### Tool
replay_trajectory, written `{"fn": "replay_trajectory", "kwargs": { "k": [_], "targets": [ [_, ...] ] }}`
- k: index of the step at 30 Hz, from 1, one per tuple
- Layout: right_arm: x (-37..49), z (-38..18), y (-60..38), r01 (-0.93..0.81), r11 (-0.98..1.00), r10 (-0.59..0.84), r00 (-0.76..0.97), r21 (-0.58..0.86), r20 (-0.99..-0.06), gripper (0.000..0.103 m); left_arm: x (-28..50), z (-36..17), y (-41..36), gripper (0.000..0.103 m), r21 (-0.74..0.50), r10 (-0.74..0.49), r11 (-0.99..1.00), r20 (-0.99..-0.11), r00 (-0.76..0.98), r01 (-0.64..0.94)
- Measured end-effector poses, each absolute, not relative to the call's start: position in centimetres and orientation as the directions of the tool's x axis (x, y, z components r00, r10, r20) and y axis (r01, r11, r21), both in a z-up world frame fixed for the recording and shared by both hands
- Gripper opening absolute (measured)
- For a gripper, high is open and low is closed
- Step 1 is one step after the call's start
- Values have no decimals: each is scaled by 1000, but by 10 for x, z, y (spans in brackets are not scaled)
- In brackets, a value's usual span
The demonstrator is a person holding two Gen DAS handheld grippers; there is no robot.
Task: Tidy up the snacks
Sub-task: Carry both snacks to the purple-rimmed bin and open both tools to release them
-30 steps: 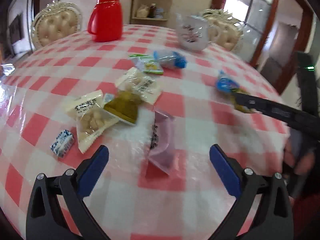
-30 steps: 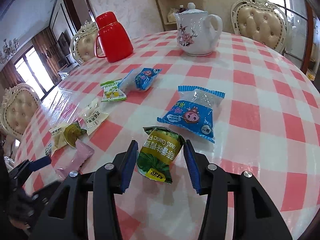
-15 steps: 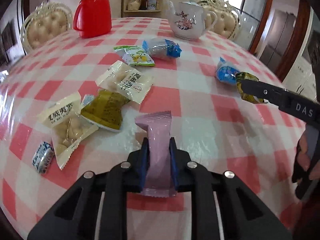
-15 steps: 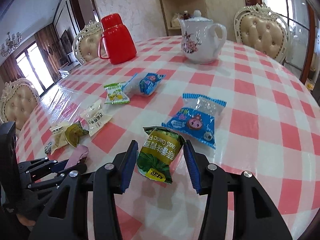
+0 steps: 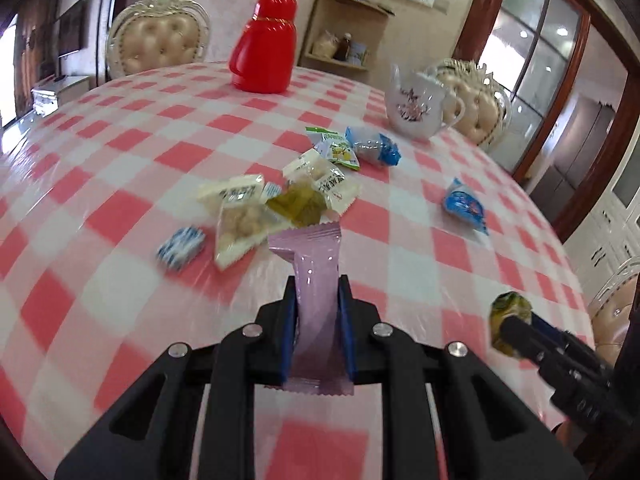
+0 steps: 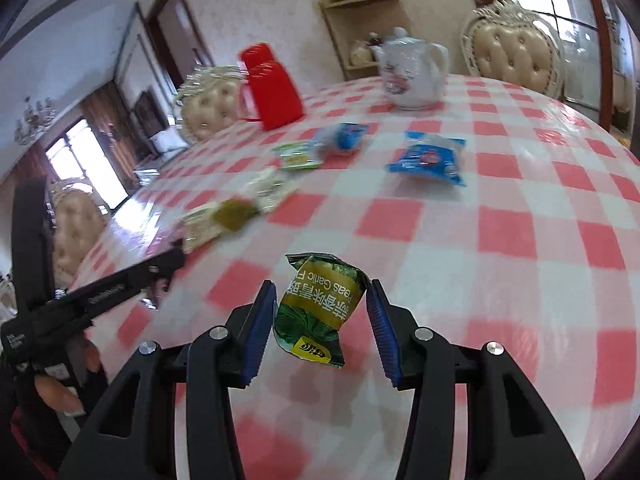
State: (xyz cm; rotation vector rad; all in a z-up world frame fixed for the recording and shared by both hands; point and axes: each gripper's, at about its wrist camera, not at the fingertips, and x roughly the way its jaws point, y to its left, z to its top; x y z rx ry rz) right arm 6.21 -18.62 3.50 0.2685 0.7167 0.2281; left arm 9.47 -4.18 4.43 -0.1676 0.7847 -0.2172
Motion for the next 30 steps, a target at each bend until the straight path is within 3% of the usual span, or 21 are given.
{"fn": "replay_trajectory", "kwargs": {
  "k": [17, 30],
  "targets": [
    [-57, 56, -121, -176, 914, 362, 762, 366, -538, 47, -55, 75, -10, 19, -237, -263, 960, -573, 776, 151],
    [-109, 76, -65, -297, 901, 427, 738, 316, -523, 47, -120, 96, 33, 19, -158, -178, 982, -578, 796, 105]
  ]
}}
